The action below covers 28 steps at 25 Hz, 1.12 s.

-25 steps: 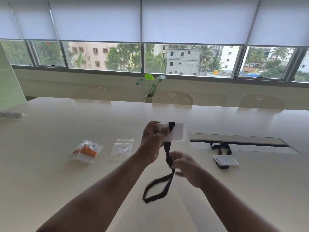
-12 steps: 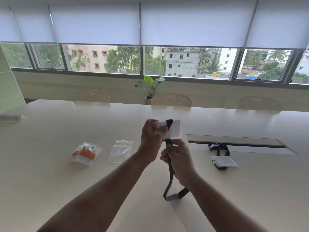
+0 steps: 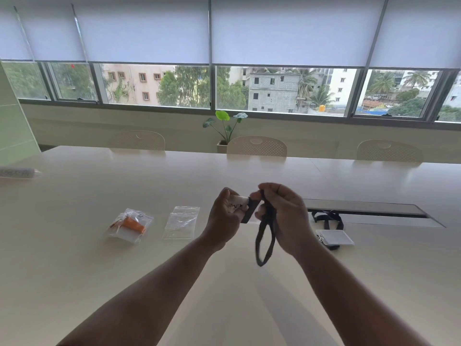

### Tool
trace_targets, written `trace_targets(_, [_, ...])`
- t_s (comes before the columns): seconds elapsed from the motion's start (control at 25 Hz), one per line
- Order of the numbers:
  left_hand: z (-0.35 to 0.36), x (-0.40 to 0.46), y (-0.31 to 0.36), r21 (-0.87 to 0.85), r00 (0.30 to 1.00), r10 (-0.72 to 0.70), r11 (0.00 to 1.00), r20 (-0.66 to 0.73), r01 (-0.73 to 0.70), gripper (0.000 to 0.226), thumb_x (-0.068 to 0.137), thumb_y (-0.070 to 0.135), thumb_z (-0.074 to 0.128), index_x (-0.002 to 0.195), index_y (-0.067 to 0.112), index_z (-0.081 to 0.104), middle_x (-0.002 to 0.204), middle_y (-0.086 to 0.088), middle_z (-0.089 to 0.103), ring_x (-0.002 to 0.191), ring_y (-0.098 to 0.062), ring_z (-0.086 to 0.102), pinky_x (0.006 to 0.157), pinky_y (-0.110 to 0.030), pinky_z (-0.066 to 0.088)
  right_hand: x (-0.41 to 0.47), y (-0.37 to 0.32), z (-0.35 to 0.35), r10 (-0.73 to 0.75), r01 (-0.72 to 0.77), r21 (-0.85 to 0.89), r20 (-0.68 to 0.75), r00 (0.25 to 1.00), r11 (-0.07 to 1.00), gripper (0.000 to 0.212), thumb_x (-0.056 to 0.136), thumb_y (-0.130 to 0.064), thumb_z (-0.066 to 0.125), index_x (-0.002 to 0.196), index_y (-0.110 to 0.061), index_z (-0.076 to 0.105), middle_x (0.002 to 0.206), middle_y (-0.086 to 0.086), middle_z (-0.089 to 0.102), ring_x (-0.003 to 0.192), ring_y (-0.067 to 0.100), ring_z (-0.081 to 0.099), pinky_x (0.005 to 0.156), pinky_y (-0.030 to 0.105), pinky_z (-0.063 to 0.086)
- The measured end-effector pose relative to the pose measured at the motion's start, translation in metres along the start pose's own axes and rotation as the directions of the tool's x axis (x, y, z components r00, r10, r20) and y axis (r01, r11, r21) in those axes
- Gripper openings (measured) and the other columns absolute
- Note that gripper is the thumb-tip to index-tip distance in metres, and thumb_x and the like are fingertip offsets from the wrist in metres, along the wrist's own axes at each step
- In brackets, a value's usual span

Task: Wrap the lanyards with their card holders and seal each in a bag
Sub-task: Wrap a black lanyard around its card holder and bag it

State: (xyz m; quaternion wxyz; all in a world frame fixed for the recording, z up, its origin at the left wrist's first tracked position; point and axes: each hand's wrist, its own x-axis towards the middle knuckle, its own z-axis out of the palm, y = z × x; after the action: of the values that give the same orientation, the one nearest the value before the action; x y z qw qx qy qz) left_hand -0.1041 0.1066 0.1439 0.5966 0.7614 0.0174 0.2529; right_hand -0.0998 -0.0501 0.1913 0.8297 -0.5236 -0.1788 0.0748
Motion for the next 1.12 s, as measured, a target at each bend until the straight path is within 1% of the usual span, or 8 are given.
trace_targets(0.08, [-0.001, -0.003, -0.002, -0.030, 0.998, -0.030, 0.999, 0.049, 0.031, 0.020, 0.089, 0.009, 0.066, 0.087, 0.022, 0.052, 0.083, -0.002, 0.063, 0.078, -0.020, 0.061, 0.058, -0.024, 0.051, 0.008, -0.013, -0.011, 0.050, -0.055, 0.052, 0.088, 0.995, 0.997, 0.029, 0.091, 0.004, 0.049, 0.117, 0.002, 0.063, 0.110, 0.024, 0.072, 0.071, 0.030, 0.067, 0.066, 0.037, 0.056])
trace_targets(0.24, [0.002, -0.006, 0.003, -0.158, 0.973, -0.077, 0.981, 0.220, 0.114, 0.017, 0.081, 0.010, 0.067, 0.084, 0.018, 0.052, 0.077, 0.003, 0.061, 0.073, -0.017, 0.061, 0.059, -0.031, 0.052, 0.024, -0.020, -0.025, 0.107, -0.096, -0.087, 0.127, 0.986, 0.992, 0.050, 0.077, 0.011, 0.053, 0.125, -0.002, 0.060, 0.121, 0.010, 0.073, 0.094, 0.025, 0.072, 0.071, 0.033, 0.059])
trace_targets(0.36, [0.005, -0.008, 0.009, -0.256, 0.936, -0.095, 0.948, 0.338, 0.189, 0.021, 0.080, 0.007, 0.071, 0.084, 0.018, 0.053, 0.076, 0.005, 0.061, 0.069, -0.015, 0.062, 0.055, -0.026, 0.051, 0.033, -0.021, -0.030, 0.054, -0.039, -0.308, 0.043, 0.998, 0.951, 0.033, 0.088, 0.007, 0.063, 0.117, -0.010, 0.066, 0.110, 0.001, 0.078, 0.082, 0.013, 0.073, 0.054, 0.019, 0.050])
trace_targets(0.48, [0.007, -0.011, 0.012, -0.271, 0.895, -0.096, 0.934, 0.436, 0.232, 0.024, 0.078, 0.008, 0.070, 0.076, 0.028, 0.056, 0.073, 0.010, 0.061, 0.063, -0.007, 0.059, 0.054, -0.020, 0.048, 0.042, -0.021, -0.037, -0.022, -0.027, -0.483, -0.095, 0.995, 0.875, 0.005, 0.092, -0.008, 0.069, 0.096, -0.011, 0.072, 0.087, 0.002, 0.079, 0.062, 0.013, 0.071, 0.045, 0.018, 0.042])
trace_targets(0.68, [0.011, -0.019, 0.009, -0.250, 0.822, -0.108, 0.923, 0.559, 0.292, 0.023, 0.082, 0.013, 0.073, 0.079, 0.028, 0.055, 0.078, 0.006, 0.061, 0.068, -0.009, 0.056, 0.065, -0.025, 0.047, 0.058, -0.017, -0.053, -0.101, -0.077, -0.519, -0.307, 0.946, 0.851, 0.022, 0.092, -0.017, 0.069, 0.077, -0.001, 0.070, 0.048, 0.000, 0.056, 0.041, 0.012, 0.043, 0.040, 0.021, 0.035])
trace_targets(0.84, [0.013, -0.020, 0.011, -0.319, 0.808, -0.107, 0.883, 0.580, 0.345, 0.022, 0.082, 0.009, 0.071, 0.083, 0.024, 0.055, 0.084, 0.000, 0.061, 0.074, -0.016, 0.058, 0.069, -0.027, 0.051, 0.065, -0.011, -0.061, -0.090, -0.097, -0.507, -0.332, 0.939, 0.856, 0.029, 0.092, -0.021, 0.069, 0.083, 0.006, 0.067, 0.046, -0.003, 0.045, 0.040, 0.011, 0.034, 0.039, 0.022, 0.028])
trace_targets(1.0, [0.015, -0.019, 0.013, -0.396, 0.798, -0.105, 0.825, 0.594, 0.403, 0.022, 0.084, 0.009, 0.070, 0.088, 0.020, 0.051, 0.085, -0.001, 0.059, 0.074, -0.016, 0.058, 0.067, -0.026, 0.051, 0.064, 0.000, -0.070, 0.039, -0.200, -0.457, -0.338, 0.940, 0.867, 0.026, 0.094, -0.017, 0.067, 0.096, 0.009, 0.067, 0.048, 0.000, 0.041, 0.038, 0.009, 0.027, 0.037, 0.021, 0.019])
trace_targets(1.12, [0.017, -0.020, 0.013, -0.429, 0.781, -0.096, 0.791, 0.617, 0.436, 0.021, 0.085, 0.007, 0.069, 0.088, 0.019, 0.052, 0.084, 0.001, 0.063, 0.075, -0.015, 0.061, 0.066, -0.026, 0.053, 0.057, 0.009, -0.069, 0.175, -0.285, -0.418, -0.281, 0.944, 0.863, 0.022, 0.094, -0.013, 0.069, 0.099, 0.008, 0.068, 0.069, 0.012, 0.053, 0.051, 0.015, 0.042, 0.048, 0.026, 0.033])
